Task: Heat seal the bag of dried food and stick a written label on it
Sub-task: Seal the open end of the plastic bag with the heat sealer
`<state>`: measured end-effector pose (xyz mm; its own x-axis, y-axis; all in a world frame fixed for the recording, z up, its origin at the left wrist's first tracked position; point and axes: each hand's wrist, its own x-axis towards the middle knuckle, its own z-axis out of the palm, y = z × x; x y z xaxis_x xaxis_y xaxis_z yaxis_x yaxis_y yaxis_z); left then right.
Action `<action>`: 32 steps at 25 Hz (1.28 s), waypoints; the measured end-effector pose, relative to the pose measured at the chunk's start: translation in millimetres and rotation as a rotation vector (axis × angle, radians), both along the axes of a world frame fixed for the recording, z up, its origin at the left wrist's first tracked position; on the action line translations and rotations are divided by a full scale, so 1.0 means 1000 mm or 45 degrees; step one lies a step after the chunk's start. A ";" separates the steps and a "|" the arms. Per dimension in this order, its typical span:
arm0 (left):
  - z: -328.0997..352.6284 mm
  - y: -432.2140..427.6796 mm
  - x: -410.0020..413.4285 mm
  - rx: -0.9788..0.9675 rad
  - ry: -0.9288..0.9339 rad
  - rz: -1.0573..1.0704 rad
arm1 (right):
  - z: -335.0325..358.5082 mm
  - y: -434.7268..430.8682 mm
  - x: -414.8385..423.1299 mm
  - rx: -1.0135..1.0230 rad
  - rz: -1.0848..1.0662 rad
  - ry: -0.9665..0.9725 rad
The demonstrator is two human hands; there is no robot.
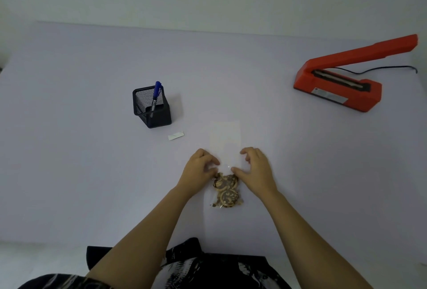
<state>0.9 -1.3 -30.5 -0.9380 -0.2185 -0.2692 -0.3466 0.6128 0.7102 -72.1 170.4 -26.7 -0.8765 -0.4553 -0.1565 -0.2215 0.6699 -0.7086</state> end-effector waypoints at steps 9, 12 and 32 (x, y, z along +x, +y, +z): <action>-0.001 -0.001 -0.002 -0.175 0.024 -0.123 | 0.006 -0.005 -0.012 0.154 0.358 0.000; 0.001 -0.001 -0.006 -0.273 0.044 -0.242 | 0.009 -0.012 -0.013 0.212 0.329 -0.031; 0.014 -0.030 -0.042 -0.469 -0.191 -0.639 | 0.010 -0.014 -0.037 0.460 0.536 -0.039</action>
